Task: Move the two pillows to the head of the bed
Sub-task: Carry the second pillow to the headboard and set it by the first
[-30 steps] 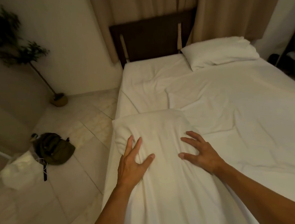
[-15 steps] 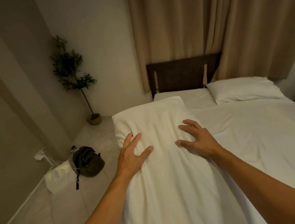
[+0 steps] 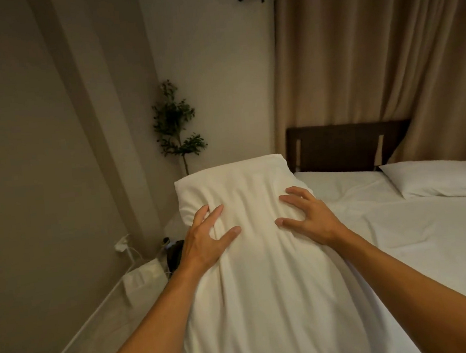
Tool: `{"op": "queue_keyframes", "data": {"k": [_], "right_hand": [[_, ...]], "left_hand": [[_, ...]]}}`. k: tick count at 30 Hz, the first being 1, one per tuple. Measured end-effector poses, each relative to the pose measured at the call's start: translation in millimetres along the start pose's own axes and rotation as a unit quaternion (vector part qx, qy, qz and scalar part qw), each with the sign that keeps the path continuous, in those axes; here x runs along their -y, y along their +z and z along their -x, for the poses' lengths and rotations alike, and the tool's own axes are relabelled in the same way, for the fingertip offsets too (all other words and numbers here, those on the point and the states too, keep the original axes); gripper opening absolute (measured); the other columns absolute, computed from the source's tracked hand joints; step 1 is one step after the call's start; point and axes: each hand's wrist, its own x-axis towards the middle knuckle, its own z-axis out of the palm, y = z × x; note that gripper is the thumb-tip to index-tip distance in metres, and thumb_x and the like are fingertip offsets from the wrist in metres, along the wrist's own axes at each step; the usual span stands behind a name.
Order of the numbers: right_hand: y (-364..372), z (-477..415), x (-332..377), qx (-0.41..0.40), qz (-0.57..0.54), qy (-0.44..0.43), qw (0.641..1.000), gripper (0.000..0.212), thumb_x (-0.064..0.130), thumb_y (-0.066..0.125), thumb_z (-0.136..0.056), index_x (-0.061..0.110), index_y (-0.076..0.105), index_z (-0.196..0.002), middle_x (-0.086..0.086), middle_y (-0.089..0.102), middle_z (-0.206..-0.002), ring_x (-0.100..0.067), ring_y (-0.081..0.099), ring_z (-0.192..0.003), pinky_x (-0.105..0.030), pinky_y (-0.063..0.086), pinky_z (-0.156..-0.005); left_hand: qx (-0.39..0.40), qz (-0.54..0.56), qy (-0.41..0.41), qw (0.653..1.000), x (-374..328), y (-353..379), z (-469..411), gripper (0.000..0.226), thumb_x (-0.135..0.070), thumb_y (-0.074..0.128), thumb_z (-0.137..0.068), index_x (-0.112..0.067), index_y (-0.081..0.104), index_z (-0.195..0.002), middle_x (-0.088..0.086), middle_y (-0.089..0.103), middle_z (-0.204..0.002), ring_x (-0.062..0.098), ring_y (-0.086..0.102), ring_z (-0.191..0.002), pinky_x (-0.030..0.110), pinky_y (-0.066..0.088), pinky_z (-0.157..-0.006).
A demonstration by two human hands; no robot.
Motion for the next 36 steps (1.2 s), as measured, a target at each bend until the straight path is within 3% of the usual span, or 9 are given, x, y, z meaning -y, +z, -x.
{"op": "queue_keyframes", "data": {"k": [4,7,10,15,24,30,36], "right_hand": [[36.5,-37.6,54.7,0.016,-0.009,-0.041,0.999,0.075,0.075,0.061,-0.074,0.041,0.051,-0.140,0.019,0.031,-0.154,-0.016,0.035,-0.140,-0.043,0.029,-0.116],[59.2,-62.9,82.7,0.018,-0.017,-0.070,0.997,0.078,0.079,0.059,-0.071,0.040,0.052,-0.139,0.019,0.031,-0.153,-0.014,0.035,-0.139,-0.042,0.029,-0.116],[81.8,-86.1,95.8,0.009,-0.035,-0.087,0.996,0.084,0.083,0.055,-0.065,0.039,0.055,-0.136,0.020,0.033,-0.151,-0.010,0.036,-0.138,-0.042,0.029,-0.117],[115.6,-138.1,96.3,0.015,-0.047,-0.087,0.995,0.085,0.085,0.053,-0.065,0.039,0.054,-0.137,0.020,0.032,-0.152,-0.011,0.035,-0.140,-0.044,0.028,-0.117],[153.1,-300.0,38.6,-0.005,-0.058,-0.063,0.996,0.081,0.083,0.055,-0.066,0.040,0.055,-0.136,0.021,0.033,-0.152,-0.008,0.034,-0.140,-0.039,0.027,-0.118],[146.5,-415.6,-18.6,-0.006,-0.046,-0.032,0.998,0.079,0.078,0.061,-0.067,0.037,0.057,-0.135,0.019,0.035,-0.152,-0.006,0.035,-0.140,-0.035,0.029,-0.117],[139.3,-495.6,-71.7,-0.038,-0.025,0.006,0.999,0.078,0.079,0.059,-0.066,0.041,0.056,-0.134,0.022,0.034,-0.151,-0.006,0.036,-0.137,-0.033,0.029,-0.114]], "left_hand": [[-0.033,-0.006,-0.022,0.999,33.3,-61.9,-5.2,0.078,-0.070,0.060,-0.074,-0.041,0.040,-0.144,-0.008,0.020,-0.159,0.017,0.027,-0.143,0.031,0.026,-0.110],[-0.059,-0.025,-0.025,0.998,53.9,-92.2,-11.2,0.077,-0.070,0.060,-0.076,-0.042,0.040,-0.144,-0.008,0.021,-0.159,0.016,0.026,-0.143,0.028,0.025,-0.109],[-0.068,-0.042,-0.026,0.996,73.6,-110.7,-22.6,0.074,-0.067,0.062,-0.077,-0.042,0.041,-0.144,-0.011,0.019,-0.159,0.012,0.024,-0.143,0.024,0.023,-0.106],[-0.068,-0.053,-0.018,0.996,106.9,-127.8,-66.1,0.084,-0.081,0.055,-0.067,-0.045,0.041,-0.143,-0.011,0.019,-0.159,0.012,0.023,-0.144,0.033,0.026,-0.113],[-0.045,-0.060,0.010,0.997,167.9,-101.4,-242.1,0.089,-0.089,0.049,-0.061,-0.049,0.042,-0.140,-0.013,0.021,-0.158,0.013,0.026,-0.143,0.029,0.028,-0.110],[-0.011,-0.062,0.022,0.998,192.7,-55.5,-376.6,0.084,-0.082,0.055,-0.067,-0.046,0.041,-0.142,-0.010,0.019,-0.159,0.014,0.026,-0.143,0.032,0.030,-0.112],[0.018,-0.045,0.058,0.997,213.8,-5.7,-490.4,0.075,-0.072,0.061,-0.074,-0.044,0.044,-0.141,-0.008,0.021,-0.159,0.015,0.027,-0.143,0.027,0.027,-0.110]]}}
